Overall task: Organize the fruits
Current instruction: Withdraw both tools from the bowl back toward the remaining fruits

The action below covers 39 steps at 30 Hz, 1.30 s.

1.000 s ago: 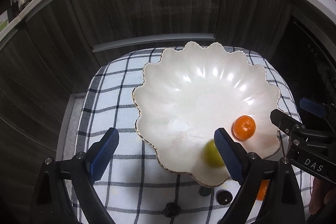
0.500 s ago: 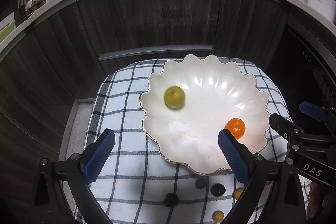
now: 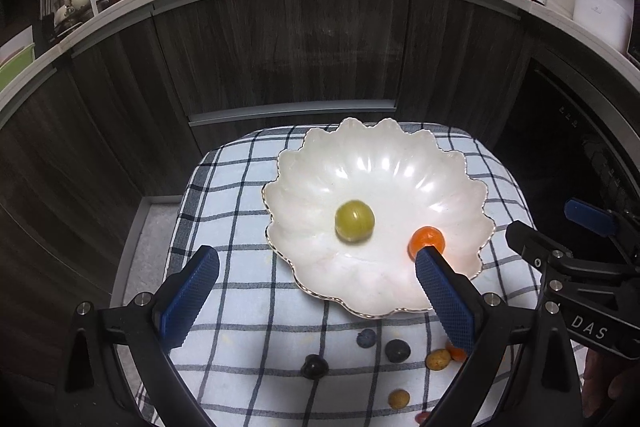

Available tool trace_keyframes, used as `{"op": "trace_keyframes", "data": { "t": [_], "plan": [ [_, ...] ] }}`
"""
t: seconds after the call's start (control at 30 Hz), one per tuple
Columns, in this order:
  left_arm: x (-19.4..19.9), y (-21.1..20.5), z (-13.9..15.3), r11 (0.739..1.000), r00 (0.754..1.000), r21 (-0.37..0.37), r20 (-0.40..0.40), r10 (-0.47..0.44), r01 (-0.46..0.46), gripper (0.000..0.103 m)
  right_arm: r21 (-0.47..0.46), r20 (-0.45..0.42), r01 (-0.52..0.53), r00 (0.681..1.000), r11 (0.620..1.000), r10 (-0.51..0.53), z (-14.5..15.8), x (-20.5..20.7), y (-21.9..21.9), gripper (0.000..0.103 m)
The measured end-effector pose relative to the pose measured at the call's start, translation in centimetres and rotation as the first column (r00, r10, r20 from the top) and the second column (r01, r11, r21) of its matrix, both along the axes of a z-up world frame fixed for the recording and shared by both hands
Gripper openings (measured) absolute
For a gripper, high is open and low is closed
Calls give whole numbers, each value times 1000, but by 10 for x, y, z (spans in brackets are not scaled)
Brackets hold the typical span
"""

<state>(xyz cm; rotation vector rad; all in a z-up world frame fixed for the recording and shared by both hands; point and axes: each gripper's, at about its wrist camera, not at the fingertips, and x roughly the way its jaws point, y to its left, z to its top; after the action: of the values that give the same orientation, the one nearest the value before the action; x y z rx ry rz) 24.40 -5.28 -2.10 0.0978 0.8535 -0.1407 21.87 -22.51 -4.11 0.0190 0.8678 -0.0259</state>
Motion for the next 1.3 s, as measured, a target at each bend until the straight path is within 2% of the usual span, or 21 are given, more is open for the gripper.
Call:
{"op": "trace_keyframes", "data": {
  "t": [0.53, 1.3],
  "plan": [
    [-32, -11, 2, 999, 1000, -13, 10, -30, 30, 100, -6, 27, -17, 1000, 1000, 17, 5, -30, -5, 85],
    [-60, -25, -41, 998, 996, 3, -50, -69, 69, 99, -23, -28, -32, 999, 999, 32, -28, -54, -9, 85]
  ]
}}
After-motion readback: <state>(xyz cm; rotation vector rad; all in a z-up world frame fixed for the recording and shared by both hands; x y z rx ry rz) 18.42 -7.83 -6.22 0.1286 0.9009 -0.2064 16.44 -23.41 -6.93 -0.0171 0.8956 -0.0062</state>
